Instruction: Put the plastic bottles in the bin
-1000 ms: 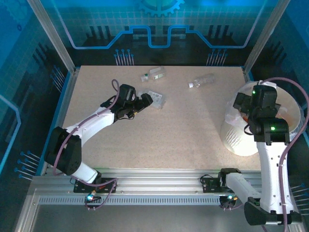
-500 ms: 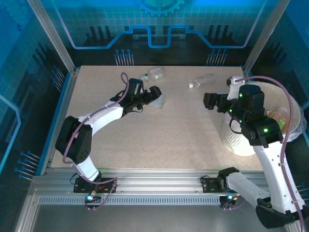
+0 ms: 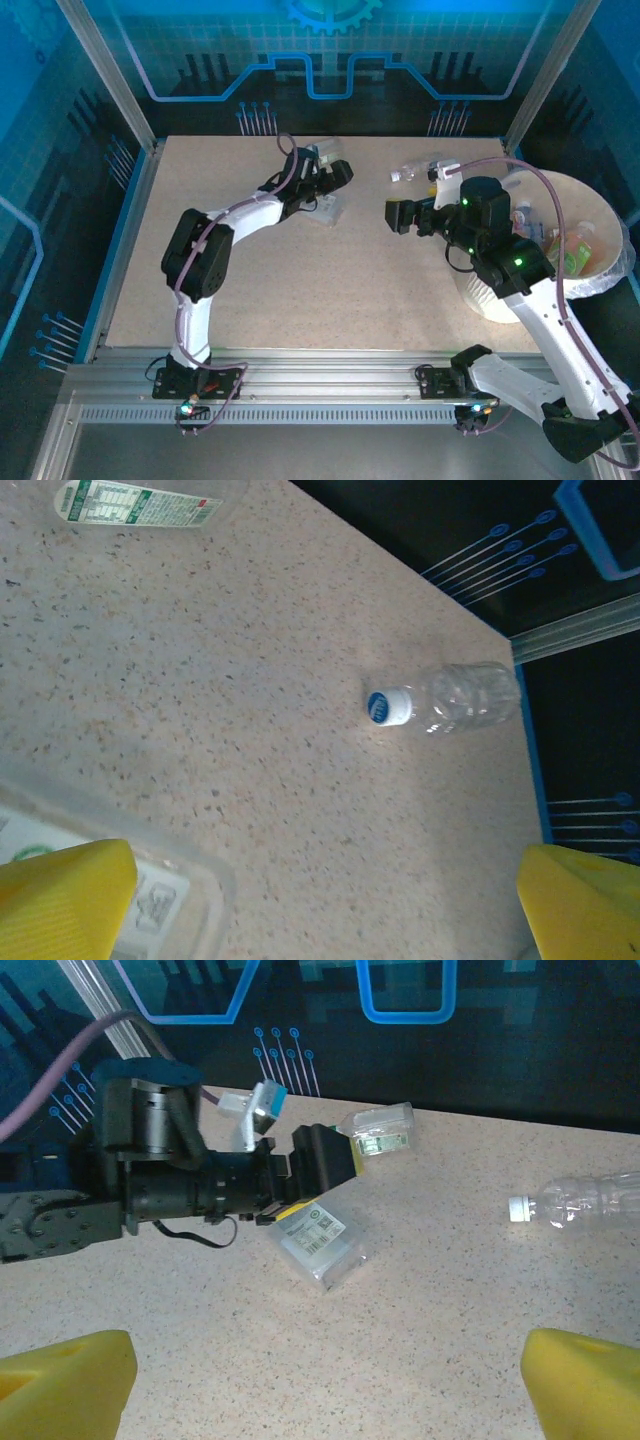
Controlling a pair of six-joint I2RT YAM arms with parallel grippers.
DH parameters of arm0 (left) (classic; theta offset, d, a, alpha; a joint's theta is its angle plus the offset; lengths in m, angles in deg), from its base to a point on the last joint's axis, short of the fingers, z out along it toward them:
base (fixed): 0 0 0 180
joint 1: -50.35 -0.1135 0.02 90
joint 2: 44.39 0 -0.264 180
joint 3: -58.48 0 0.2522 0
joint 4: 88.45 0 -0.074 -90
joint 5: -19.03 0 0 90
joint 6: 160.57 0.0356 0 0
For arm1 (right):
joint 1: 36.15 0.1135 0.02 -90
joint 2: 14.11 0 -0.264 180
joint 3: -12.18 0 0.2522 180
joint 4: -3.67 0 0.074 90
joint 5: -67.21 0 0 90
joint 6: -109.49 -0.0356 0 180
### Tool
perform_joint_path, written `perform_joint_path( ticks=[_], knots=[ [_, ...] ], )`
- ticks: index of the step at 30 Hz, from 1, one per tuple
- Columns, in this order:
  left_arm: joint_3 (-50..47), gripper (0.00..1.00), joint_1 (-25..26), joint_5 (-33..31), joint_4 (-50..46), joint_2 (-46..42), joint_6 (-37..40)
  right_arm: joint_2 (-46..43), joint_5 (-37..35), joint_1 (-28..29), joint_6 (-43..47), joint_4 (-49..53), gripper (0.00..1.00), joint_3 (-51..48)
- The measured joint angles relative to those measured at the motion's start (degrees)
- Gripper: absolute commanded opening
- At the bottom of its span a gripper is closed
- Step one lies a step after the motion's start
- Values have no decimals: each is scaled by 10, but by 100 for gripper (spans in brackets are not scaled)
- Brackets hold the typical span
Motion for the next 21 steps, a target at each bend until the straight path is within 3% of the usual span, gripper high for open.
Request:
perform_joint_path(
  ticks=[9, 21],
  knots=[
    [18, 99, 0, -5, 1, 44, 4, 0, -30, 0, -2, 4, 100, -2],
    [-147, 99, 25, 30, 82, -52, 3, 25, -38, 0, -9, 4, 100, -2]
  ],
)
